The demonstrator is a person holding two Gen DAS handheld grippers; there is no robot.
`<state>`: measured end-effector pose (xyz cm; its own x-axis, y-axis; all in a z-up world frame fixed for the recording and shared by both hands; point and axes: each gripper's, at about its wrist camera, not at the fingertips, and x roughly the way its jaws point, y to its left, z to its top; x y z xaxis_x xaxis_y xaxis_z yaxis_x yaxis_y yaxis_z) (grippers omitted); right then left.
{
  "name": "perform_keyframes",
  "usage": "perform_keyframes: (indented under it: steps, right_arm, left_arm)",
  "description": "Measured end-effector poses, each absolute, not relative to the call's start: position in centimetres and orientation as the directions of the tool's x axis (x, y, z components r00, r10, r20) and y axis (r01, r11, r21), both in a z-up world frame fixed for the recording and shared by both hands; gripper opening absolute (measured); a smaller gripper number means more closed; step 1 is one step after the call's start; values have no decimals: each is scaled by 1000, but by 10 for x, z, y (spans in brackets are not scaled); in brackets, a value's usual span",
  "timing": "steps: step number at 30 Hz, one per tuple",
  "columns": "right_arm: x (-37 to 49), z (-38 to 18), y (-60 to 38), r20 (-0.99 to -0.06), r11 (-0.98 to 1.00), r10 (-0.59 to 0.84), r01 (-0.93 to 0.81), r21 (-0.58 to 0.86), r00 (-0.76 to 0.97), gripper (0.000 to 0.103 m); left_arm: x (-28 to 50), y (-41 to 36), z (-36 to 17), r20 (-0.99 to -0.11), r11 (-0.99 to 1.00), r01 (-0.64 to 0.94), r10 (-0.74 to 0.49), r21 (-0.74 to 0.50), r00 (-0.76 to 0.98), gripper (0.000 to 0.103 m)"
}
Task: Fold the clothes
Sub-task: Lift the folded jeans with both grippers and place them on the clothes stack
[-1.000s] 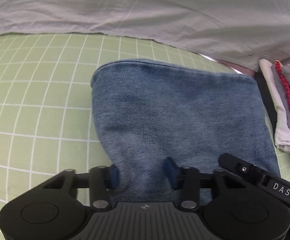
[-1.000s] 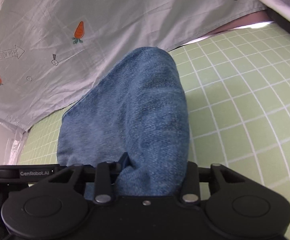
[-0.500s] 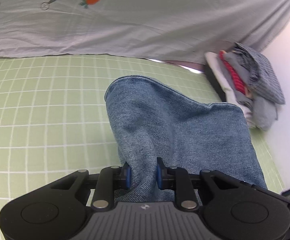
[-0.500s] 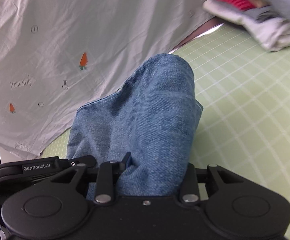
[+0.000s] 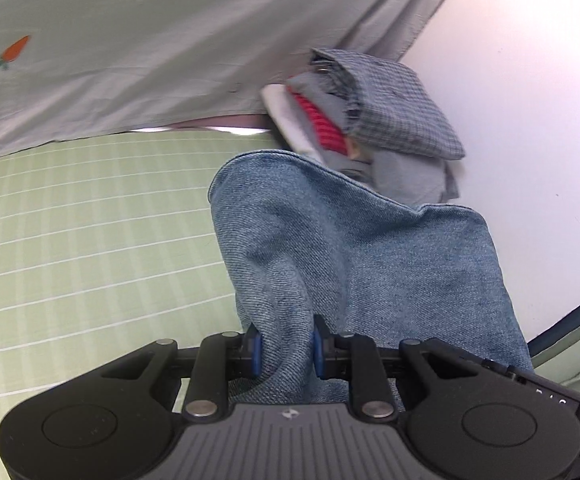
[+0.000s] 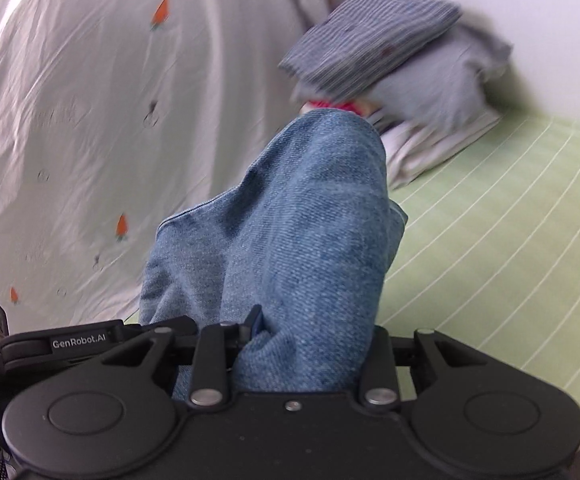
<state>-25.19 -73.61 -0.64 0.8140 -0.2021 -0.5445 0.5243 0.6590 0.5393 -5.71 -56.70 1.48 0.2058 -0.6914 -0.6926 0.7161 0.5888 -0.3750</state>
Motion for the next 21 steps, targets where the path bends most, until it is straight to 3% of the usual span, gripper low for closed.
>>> perform_keyframes:
  steps: [5, 12, 21]
  right_arm:
    - [-286, 14, -811, -522, 686, -234, 520, 509, 820, 31]
    - [-294, 63, -912, -410, 754, -268, 455, 474, 872, 31]
    - [-208, 131, -1033, -217, 879, -252, 317, 356, 943, 31]
  left_arm:
    - [-88, -644, 28, -649, 561, 719, -733, -411, 201, 24]
    - [-97, -732, 74, -530, 518, 736, -808, -435, 256, 24]
    - [-5, -832, 141, -378, 512, 736, -851, -443, 365, 24]
